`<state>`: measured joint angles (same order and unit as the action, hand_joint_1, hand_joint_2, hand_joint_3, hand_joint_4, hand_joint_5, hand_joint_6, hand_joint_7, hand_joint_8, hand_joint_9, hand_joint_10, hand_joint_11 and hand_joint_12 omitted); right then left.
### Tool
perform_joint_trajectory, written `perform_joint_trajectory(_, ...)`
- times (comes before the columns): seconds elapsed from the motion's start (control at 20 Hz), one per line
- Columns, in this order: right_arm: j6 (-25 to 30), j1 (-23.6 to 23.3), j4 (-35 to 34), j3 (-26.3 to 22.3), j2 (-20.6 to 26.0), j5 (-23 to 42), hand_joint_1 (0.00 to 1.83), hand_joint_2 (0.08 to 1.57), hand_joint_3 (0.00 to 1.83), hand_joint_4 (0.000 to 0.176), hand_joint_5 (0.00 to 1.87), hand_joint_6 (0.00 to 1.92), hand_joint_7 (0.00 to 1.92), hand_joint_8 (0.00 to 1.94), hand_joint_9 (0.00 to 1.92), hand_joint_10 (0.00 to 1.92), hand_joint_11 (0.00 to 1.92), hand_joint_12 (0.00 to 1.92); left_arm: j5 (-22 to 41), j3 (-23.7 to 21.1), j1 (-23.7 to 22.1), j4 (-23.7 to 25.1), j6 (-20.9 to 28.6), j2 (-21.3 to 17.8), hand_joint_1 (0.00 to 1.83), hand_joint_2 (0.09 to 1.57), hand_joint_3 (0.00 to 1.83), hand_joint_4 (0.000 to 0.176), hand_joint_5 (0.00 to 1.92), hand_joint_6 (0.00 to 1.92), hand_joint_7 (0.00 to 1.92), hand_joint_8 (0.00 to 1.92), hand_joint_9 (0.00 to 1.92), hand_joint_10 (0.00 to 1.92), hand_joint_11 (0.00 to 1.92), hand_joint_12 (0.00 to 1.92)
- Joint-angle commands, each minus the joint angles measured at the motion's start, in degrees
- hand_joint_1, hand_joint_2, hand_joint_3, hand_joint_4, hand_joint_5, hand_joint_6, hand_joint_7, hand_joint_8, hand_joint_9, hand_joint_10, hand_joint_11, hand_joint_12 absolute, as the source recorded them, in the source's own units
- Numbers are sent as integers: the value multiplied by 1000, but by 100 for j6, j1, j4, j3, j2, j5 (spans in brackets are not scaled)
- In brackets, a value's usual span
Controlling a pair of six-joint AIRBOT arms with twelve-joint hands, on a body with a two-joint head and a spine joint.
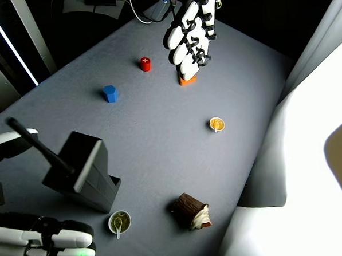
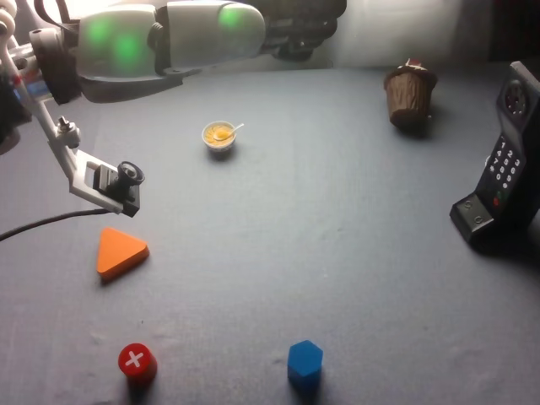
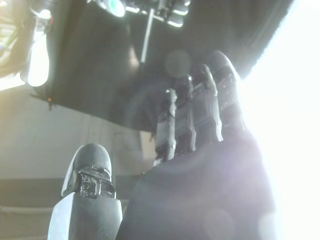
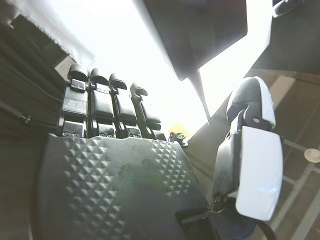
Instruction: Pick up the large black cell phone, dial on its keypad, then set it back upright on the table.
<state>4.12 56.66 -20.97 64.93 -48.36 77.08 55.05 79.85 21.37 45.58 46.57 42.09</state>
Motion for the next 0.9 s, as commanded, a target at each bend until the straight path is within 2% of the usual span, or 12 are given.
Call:
perform_joint_trajectory(0.0,-6,1,-151,-19,139,731,357,960,0,58,0,0,0,0,0,0,0,0,504,10,-146,-442,57,23,38,1230,0,49,202,7,241,11,182,5,0,456)
perform_joint_trajectory(0.15,-116,185,-164,-210,444,744,381,940,0,57,0,0,0,0,0,0,0,0,492,37,-146,-440,60,75,72,1219,0,42,217,9,255,12,198,10,0,462)
perform_joint_trajectory(0.25,-219,361,-231,-381,696,798,376,951,0,47,0,0,0,0,0,0,10,5,480,26,-90,-410,73,75,107,1212,0,39,239,7,283,9,225,9,0,504)
perform_joint_trajectory(0.5,-673,1025,-690,-848,1329,937,404,969,6,48,0,0,0,0,0,0,0,0,473,102,-31,-405,76,54,76,1219,1,43,232,2,275,3,222,3,0,521)
perform_joint_trajectory(0.6,-727,1153,-840,-944,1424,974,412,972,6,44,0,0,0,0,0,0,0,0,473,106,-22,-405,76,49,60,1234,4,47,230,1,271,1,223,3,0,517)
perform_joint_trajectory(0.7,-1024,1653,-1318,-1355,1718,1294,389,974,5,47,0,0,0,0,0,0,0,0,473,116,-13,-417,83,43,39,1239,3,42,224,0,262,1,218,1,0,554)
perform_joint_trajectory(0.8,-1086,2181,-1498,-1702,1955,1728,396,957,0,59,0,0,0,0,0,0,0,0,467,110,-21,-438,97,38,15,1246,3,39,205,0,218,1,191,1,0,498)
perform_joint_trajectory(0.85,-1087,2502,-1762,-1964,2110,1925,428,948,0,57,0,0,0,0,0,0,0,0,465,112,-25,-456,101,36,39,1241,0,38,215,4,213,1,186,0,0,481)
